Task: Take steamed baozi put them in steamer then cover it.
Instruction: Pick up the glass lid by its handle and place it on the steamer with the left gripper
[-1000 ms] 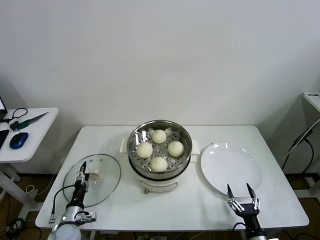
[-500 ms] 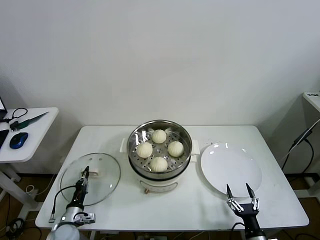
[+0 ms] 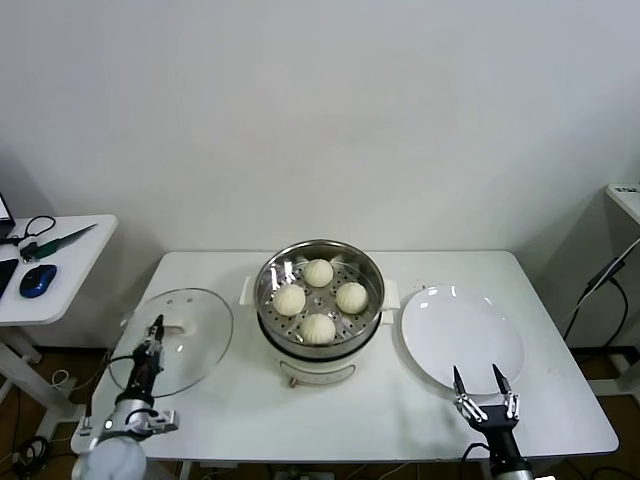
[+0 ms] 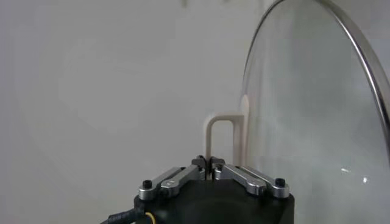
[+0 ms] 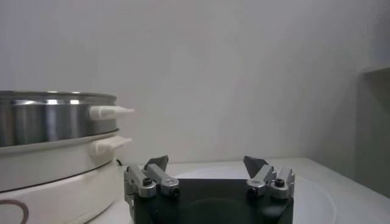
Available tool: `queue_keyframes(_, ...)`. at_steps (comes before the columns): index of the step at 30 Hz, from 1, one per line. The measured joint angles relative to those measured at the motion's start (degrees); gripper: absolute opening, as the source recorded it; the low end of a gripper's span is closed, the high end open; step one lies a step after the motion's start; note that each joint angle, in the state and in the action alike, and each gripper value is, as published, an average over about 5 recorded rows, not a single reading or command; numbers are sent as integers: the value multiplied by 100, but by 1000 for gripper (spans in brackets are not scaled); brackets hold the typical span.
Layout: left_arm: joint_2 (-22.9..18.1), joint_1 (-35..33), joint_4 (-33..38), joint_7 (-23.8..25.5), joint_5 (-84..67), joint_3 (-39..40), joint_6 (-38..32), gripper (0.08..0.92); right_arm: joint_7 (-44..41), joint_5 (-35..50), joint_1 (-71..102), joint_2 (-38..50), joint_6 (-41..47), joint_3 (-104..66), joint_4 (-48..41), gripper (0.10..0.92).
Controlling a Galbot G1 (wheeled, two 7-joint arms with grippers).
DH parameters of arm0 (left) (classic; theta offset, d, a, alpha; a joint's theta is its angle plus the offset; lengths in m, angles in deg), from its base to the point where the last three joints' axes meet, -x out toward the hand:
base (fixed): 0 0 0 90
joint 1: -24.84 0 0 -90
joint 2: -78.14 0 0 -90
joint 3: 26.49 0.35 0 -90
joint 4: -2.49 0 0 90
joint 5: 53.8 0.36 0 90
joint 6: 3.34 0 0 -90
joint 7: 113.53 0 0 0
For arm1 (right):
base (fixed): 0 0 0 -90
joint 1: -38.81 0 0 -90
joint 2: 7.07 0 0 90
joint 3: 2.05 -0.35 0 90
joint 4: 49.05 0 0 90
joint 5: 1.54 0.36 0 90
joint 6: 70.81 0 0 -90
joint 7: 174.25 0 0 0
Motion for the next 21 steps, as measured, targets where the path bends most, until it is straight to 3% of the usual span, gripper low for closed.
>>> queue_keyframes(12, 690, 60, 1823, 1404, -381, 232, 1417, 130, 164, -216, -27, -27, 94, 33, 28, 823)
queue_keyframes(21, 701, 731, 2635, 2166, -135, 1242, 2497, 130, 309, -395, -99, -7, 260, 41, 88, 823)
